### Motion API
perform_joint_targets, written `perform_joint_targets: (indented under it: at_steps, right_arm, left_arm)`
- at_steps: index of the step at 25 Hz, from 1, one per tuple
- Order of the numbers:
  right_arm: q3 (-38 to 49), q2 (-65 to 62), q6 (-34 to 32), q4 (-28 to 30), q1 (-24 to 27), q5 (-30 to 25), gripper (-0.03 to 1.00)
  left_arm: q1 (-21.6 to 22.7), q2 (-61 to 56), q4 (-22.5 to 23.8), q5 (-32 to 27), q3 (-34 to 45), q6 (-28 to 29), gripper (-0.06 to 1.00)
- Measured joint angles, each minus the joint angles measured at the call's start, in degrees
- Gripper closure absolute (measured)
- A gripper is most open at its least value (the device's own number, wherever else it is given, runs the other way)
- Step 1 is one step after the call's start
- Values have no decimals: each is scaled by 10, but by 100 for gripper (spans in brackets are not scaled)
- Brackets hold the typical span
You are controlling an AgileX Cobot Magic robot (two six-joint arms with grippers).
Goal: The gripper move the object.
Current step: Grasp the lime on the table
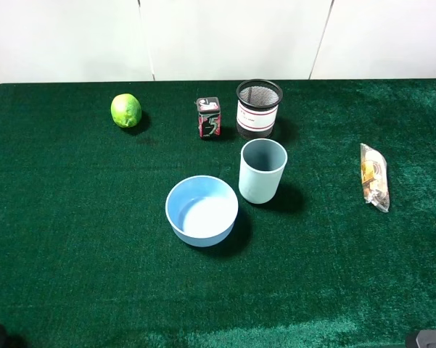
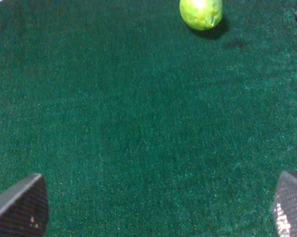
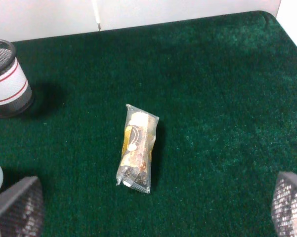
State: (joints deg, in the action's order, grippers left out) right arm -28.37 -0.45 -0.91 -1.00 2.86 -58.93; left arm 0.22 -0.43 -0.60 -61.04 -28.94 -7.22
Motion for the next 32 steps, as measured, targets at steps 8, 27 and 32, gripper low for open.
perform_joint_targets:
  at_steps: [8,27,32]
  right_arm:
    - [0,0,0,0,0,0,28]
    - [0,0,0,0,0,0,28]
    - [0,0,0,0,0,0,28]
  left_arm:
    - [0,0,0,0,0,0,3]
    - [0,35,0,-5,-52,0,3]
    - [0,141,0,-5,-96,0,3]
